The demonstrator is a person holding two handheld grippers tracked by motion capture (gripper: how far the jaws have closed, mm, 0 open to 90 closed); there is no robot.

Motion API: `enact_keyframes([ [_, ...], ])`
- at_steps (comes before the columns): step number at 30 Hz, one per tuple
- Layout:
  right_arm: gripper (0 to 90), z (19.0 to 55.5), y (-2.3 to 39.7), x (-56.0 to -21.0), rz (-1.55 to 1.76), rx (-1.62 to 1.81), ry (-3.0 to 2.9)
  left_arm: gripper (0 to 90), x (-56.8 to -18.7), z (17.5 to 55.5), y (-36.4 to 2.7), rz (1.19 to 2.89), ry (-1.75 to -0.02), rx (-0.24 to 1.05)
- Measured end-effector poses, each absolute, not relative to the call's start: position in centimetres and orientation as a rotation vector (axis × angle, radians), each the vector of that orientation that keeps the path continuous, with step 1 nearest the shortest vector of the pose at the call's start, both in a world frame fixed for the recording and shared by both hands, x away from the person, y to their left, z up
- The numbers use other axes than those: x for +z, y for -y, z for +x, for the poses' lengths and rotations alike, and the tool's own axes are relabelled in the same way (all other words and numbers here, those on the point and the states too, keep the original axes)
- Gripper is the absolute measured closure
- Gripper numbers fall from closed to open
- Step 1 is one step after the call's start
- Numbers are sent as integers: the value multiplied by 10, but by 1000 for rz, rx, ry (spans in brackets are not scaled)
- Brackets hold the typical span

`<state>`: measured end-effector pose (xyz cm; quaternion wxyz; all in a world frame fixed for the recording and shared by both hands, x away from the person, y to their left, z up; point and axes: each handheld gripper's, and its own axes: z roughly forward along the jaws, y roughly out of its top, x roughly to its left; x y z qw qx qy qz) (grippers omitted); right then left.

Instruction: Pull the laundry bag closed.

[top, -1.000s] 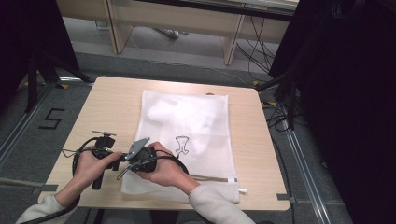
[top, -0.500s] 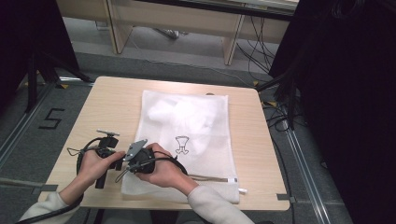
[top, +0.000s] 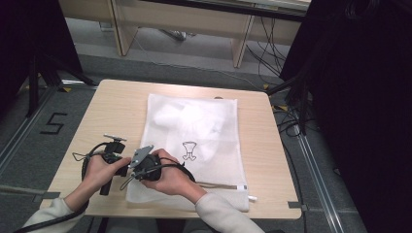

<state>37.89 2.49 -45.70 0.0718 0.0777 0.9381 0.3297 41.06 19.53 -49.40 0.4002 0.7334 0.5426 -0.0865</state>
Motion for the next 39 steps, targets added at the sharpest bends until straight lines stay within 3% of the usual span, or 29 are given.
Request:
enact_keyframes([
  [39, 824, 384, -3, -460, 290, 1023, -2854, 862, -488, 411, -197, 1905, -1334, -187],
])
